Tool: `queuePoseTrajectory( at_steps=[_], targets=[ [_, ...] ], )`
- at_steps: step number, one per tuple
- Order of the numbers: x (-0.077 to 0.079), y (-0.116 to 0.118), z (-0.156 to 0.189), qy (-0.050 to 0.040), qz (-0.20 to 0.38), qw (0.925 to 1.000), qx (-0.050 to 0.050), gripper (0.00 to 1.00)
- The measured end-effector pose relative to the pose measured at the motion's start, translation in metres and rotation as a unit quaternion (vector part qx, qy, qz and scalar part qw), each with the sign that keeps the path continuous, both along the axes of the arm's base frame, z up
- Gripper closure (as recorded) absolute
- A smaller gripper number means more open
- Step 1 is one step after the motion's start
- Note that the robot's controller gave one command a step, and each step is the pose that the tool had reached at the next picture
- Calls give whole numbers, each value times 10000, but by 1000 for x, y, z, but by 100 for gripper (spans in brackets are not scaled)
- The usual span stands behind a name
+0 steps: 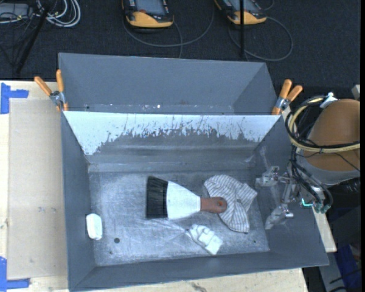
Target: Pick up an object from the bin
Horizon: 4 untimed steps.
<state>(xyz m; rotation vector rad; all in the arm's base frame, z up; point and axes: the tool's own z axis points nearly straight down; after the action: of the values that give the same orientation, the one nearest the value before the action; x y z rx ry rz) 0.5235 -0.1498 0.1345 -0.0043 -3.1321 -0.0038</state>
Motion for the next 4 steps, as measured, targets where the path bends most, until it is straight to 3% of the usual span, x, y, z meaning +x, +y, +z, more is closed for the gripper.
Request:
queuePoseTrajectory(
  at_steps=[1,2,3,4],
  targets=[
    [2,1,4,-37,19,10000,-9,0],
    [-6,12,-30,-53,1591,9872,-3,0],
    [-12,22,-35,-36,3092,9510,19,0],
    [-17,48,-25,-35,3755,9268,20,0]
  ],
)
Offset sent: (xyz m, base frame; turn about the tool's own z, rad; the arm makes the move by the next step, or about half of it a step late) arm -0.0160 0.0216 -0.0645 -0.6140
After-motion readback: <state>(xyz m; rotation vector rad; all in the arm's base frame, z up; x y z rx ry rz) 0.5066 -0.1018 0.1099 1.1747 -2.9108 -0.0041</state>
